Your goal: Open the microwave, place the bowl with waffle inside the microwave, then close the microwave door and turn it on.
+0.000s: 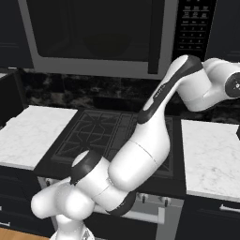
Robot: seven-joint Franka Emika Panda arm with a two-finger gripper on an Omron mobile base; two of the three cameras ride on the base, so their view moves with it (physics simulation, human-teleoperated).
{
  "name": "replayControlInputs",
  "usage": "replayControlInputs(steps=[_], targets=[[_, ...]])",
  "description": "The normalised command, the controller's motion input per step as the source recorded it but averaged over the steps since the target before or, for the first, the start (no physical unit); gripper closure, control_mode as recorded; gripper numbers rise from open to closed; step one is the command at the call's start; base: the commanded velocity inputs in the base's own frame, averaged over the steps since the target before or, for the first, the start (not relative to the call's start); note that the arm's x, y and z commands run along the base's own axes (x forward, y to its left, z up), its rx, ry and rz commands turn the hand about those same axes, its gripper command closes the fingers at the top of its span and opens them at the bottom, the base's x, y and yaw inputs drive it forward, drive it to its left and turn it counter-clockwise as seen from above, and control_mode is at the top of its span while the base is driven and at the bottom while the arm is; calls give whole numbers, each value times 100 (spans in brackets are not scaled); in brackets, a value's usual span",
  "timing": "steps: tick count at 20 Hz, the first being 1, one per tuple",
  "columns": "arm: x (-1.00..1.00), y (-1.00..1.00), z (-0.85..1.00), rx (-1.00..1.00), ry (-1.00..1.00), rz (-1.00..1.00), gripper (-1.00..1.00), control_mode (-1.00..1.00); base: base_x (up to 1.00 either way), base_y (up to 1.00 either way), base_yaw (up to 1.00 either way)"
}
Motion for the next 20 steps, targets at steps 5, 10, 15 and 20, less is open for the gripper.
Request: replayControlInputs(steps=[5, 10, 15, 20], targets=[[39, 8, 8, -2, 0, 0, 100, -100, 0, 0, 0], [7, 0, 4, 0, 0, 0, 100, -100, 0, 0, 0], [0, 0, 0, 0, 0, 0, 100, -100, 0, 0, 0], [11, 12, 0, 0, 0, 0, 100, -100, 0, 0, 0]])
